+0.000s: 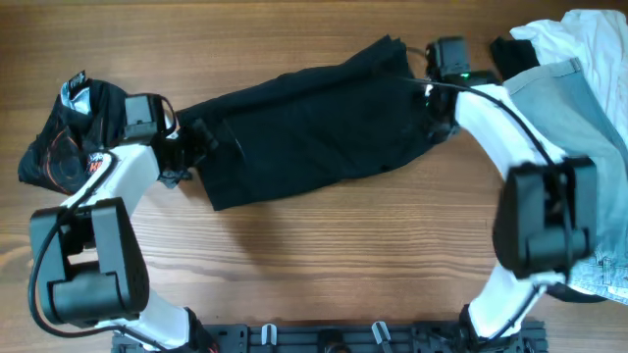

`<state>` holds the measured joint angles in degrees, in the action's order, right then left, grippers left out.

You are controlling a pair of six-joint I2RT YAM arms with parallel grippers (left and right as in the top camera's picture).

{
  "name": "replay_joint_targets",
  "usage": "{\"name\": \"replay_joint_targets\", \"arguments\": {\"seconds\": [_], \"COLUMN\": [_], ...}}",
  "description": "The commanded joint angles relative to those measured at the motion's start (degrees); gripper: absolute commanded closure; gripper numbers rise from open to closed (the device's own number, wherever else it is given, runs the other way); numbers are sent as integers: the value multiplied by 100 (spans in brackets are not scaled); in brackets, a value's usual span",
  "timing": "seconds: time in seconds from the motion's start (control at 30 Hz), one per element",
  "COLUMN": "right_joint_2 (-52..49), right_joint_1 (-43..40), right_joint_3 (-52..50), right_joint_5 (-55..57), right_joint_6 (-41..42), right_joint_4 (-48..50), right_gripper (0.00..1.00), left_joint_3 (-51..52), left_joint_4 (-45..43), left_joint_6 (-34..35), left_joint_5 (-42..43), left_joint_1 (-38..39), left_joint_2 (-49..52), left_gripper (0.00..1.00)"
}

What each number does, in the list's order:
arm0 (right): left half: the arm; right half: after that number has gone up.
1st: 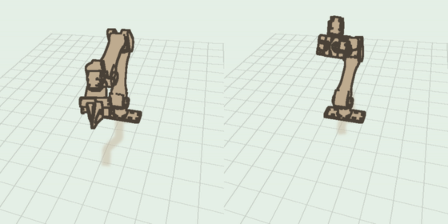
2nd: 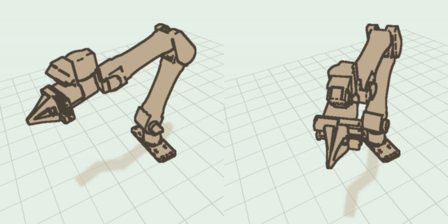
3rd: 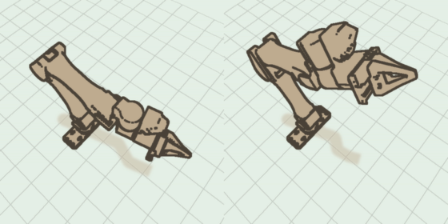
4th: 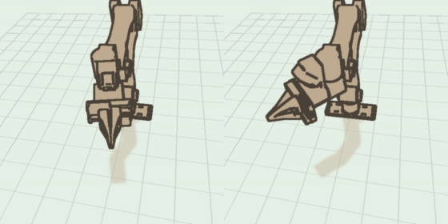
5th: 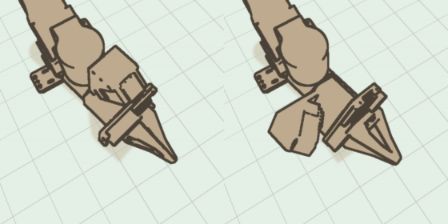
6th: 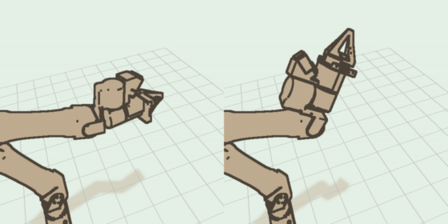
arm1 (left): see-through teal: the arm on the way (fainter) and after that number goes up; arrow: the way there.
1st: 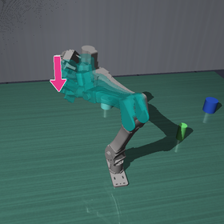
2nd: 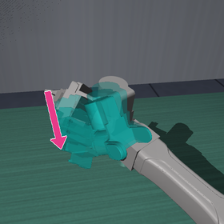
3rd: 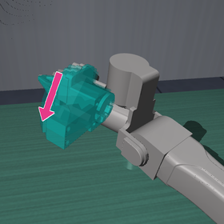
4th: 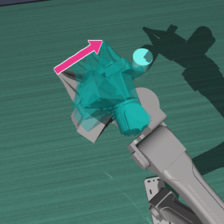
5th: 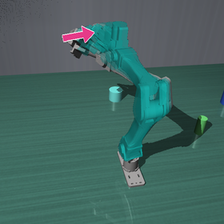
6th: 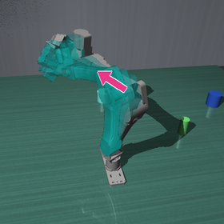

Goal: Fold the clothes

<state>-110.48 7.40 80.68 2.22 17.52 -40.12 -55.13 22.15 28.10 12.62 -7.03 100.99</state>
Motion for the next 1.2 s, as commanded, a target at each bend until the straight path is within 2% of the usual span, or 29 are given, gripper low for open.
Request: {"name": "replay_joint_targets", "arguments": {"seconds": [0.0,0.03,0.07,0.13,0.17,0.33,0.37,0.4,0.47,0.5,0.6,0.67,0.73,0.8,0.83,0.93,1.03,1.1,1.17], "right_joint_2": [723,774,774,756,726,306,192,-20,-190,-407,-802,-1239,-1504,-1663,-1665,-1663,-1447,-1108,-568], "right_joint_1": [9,15,33,184,365,940,1040,1211,1344,1523,1816,2208,2605,3123,3451,3652,3344,2922,2210], "right_joint_3": [9,11,9,-28,-44,-46,-46,-46,-46,-46,-44,-44,-44,-44,-37,-2,332,643,767], "right_joint_5": [-389,-765,-1241,-2087,-2245,-2247,-2247,-2247,-2247,-2358,-2761,-3062,-3534,-3969,-3958,-3960,-3622,-3287,-2540], "right_joint_6": [-315,-415,-568,-1012,-1161,-1134,-1130,-1093,-984,-984,-938,-791,-688,-562,-210,212,181,39,37], "right_joint_4": [-42,-66,-92,-136,-127,13,28,114,208,323,468,776,1113,1729,2236,2789,2293,1552,597], "right_gripper": [46,46,49,55,57,59,58,58,59,66,78,80,80,80,80,78,69,66,68], "left_joint_3": [72,72,72,72,70,70,70,70,63,-68,-605,-1176,-1698,-1987,-2026,-2026,-2024,-2022,-2020], "left_joint_4": [-103,-142,-173,-227,-313,-481,-483,-442,-337,125,1394,2415,3010,3086,3084,3040,3042,3136,3202], "left_joint_6": [-133,-136,-133,-138,-138,-140,-153,-245,-243,-238,-275,-597,-802,-793,-793,-800,-809,-841,-844], "left_joint_5": [236,334,367,365,367,503,566,597,597,601,603,597,577,745,1126,1285,1283,1174,981], "left_joint_1": [221,313,398,505,527,533,533,531,496,374,129,39,24,31,48,48,48,48,48], "left_joint_2": [402,511,592,638,638,638,638,636,599,444,9,-476,-1029,-1513,-1814,-2216,-2286,-2277,-2277], "left_gripper": [1,4,11,34,51,65,76,96,96,96,96,96,96,96,96,96,96,96,96]}}
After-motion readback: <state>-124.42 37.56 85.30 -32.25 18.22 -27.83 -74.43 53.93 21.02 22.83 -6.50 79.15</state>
